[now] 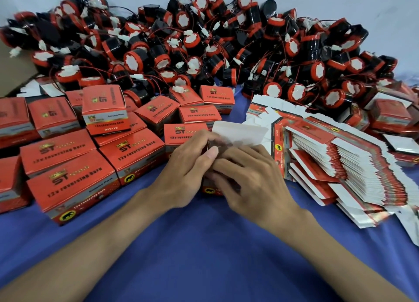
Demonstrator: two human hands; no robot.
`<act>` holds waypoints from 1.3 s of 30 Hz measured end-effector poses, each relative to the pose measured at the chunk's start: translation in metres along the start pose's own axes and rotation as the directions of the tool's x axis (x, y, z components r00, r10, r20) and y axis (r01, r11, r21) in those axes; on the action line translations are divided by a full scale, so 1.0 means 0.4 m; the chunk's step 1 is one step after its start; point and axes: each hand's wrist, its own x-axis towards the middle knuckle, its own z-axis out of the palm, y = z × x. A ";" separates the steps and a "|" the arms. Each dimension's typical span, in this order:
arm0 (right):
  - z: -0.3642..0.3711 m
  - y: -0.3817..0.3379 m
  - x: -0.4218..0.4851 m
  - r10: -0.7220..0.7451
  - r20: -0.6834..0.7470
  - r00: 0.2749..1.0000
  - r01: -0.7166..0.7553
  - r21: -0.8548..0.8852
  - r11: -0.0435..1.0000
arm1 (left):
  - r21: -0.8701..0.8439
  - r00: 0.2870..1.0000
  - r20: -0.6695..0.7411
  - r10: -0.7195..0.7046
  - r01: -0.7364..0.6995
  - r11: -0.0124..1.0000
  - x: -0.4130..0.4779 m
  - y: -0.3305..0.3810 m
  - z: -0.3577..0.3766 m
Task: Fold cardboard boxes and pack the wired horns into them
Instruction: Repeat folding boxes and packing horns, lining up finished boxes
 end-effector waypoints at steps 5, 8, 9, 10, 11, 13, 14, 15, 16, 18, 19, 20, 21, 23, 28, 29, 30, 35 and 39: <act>0.008 -0.014 -0.001 0.044 -0.061 0.997 -0.045 -0.009 0.999 | 0.015 1.000 -0.014 -0.012 0.012 1.000 0.002 -0.004 0.006; 0.001 0.000 0.005 -0.005 0.038 0.999 0.006 -0.022 1.000 | 0.031 1.000 -0.006 -0.013 0.013 0.999 0.003 -0.004 0.005; -0.004 0.009 0.004 -0.037 0.098 0.994 0.040 -0.022 0.999 | 0.037 1.000 -0.003 -0.015 0.015 0.999 0.003 -0.004 0.007; -0.009 0.018 0.002 -0.079 0.152 0.985 0.081 -0.006 0.997 | 0.046 1.000 -0.004 -0.011 0.011 0.999 0.003 -0.004 0.008; -0.012 0.025 -0.001 -0.119 0.175 0.977 0.114 0.037 0.993 | 0.058 1.000 -0.009 0.003 -0.002 0.998 0.004 -0.003 0.008; -0.017 0.036 -0.012 -0.113 0.089 0.990 0.096 0.181 0.979 | 0.059 1.000 -0.011 0.024 -0.023 0.998 0.003 0.000 0.008; -0.019 0.045 -0.017 -0.040 0.004 0.999 0.038 0.257 0.966 | 0.043 1.000 0.000 0.015 -0.015 0.999 0.003 0.000 0.009; -0.021 0.054 -0.020 0.070 -0.078 0.994 -0.040 0.337 0.941 | 0.031 1.000 0.014 -0.004 0.004 1.000 0.002 -0.002 0.008; -0.022 0.062 -0.024 0.199 -0.136 0.971 -0.123 0.431 0.894 | 0.035 0.999 0.028 -0.027 0.026 0.999 0.002 -0.004 0.009; -0.021 0.064 -0.024 0.403 -0.130 0.906 -0.240 0.627 0.741 | 0.092 0.996 0.065 -0.059 0.053 0.994 0.000 -0.007 0.012; -0.018 0.058 -0.022 0.447 -0.094 0.890 -0.265 0.691 0.672 | 0.112 0.994 0.093 -0.065 0.055 0.992 0.001 -0.008 0.014; -0.015 0.050 -0.017 0.457 -0.056 0.888 -0.276 0.729 0.626 | 0.111 0.991 0.115 -0.068 0.056 0.992 0.002 -0.009 0.018; -0.009 0.039 -0.014 0.451 -0.017 0.892 -0.285 0.754 0.592 | 0.091 0.990 0.123 -0.068 0.057 0.994 0.004 -0.008 0.020; 0.001 0.025 -0.008 0.439 0.065 0.896 -0.312 0.795 0.520 | 0.011 0.993 0.093 -0.074 0.073 0.997 0.007 -0.005 0.023; -0.013 0.055 -0.019 0.466 0.101 0.879 -0.411 0.657 0.633 | -0.205 0.986 -0.003 -0.167 0.163 0.965 0.006 0.007 0.029; -0.011 0.058 -0.022 0.428 0.077 0.900 -0.394 0.562 0.728 | -0.211 0.987 -0.016 -0.161 0.154 0.965 0.006 0.008 0.031; -0.007 0.058 -0.023 0.380 0.055 0.923 -0.357 0.488 0.797 | -0.218 0.987 -0.025 -0.158 0.148 0.965 0.006 0.009 0.031; -0.009 0.074 -0.029 0.301 0.110 0.947 -0.317 0.453 0.833 | -0.251 0.988 -0.051 -0.143 0.126 0.960 0.006 0.017 0.029; -0.016 0.073 -0.034 0.441 0.160 0.883 -0.459 0.487 0.743 | -0.254 0.987 -0.070 -0.145 0.123 0.959 0.006 0.013 0.032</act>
